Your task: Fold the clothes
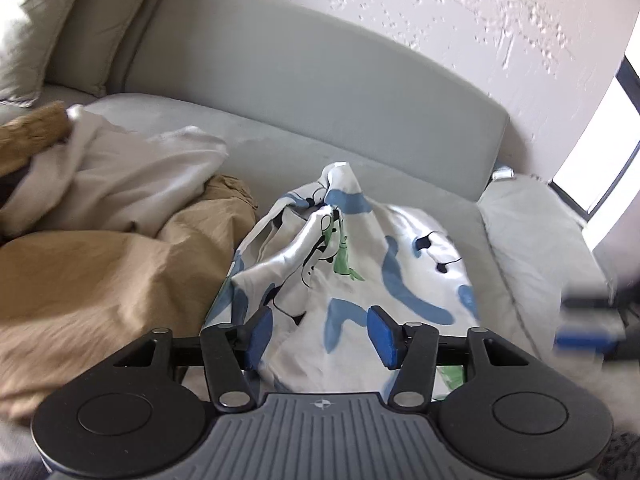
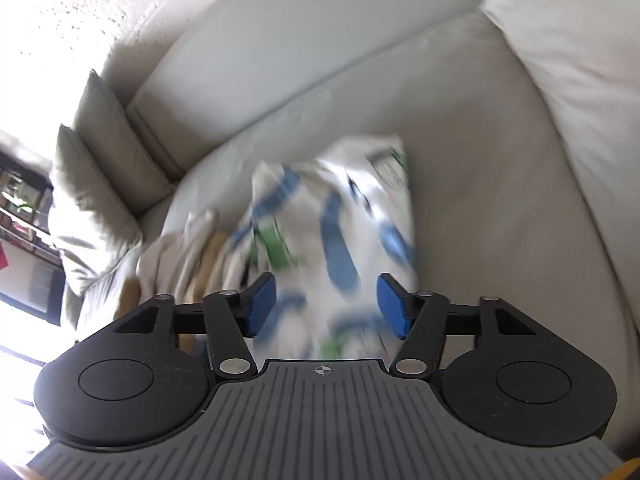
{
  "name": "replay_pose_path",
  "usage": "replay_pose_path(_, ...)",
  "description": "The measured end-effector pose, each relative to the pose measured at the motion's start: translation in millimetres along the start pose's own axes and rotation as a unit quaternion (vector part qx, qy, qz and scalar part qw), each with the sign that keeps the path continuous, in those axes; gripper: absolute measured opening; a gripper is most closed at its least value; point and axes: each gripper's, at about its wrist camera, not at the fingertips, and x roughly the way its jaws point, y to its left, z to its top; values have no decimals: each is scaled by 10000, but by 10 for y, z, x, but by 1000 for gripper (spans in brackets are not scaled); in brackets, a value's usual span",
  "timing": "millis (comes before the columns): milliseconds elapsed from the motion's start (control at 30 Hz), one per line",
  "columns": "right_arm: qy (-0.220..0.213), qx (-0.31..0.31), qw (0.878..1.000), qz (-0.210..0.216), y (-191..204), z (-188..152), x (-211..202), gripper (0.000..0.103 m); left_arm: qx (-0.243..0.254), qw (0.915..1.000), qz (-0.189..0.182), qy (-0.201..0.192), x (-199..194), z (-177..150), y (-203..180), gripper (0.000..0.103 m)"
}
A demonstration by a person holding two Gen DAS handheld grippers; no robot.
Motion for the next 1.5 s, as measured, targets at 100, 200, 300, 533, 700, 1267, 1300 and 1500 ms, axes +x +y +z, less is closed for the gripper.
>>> replay_pose_path(100,242,234,9994,94,-258,-284,-87,65,-308,9994,118,-139,-276,-38,20,52)
replay_pose_path(200,417,673,9966,237,-484,-459,72,66,-616,9974,235,-277,-551,-77,39,52)
replay_pose_path(300,648,1106,9903,540,-602,-624,298,66,-1005,9945,178,-223,-698,-110,125,53)
replay_pose_path(533,242,1541,9818,1087,-644,-846,653,65,-1907,9813,-19,248,-700,-238,165,53)
replay_pose_path(700,189,1417,9840,1062,-552,-853,757,64,-2324,9714,-11,491,-662,-318,168,58)
replay_pose_path(1267,-500,1727,9784,1018,-775,-677,81,7,-2140,9646,-542,1444,-353,-645,-64,58)
replay_pose_path(1300,-530,1688,9798,933,-800,-659,-8,7,-2075,9645,-580,1524,-341,-672,-94,58)
replay_pose_path(1500,-413,1329,9894,417,-975,-666,-384,7,-1953,9696,-429,1408,-376,-690,-102,60)
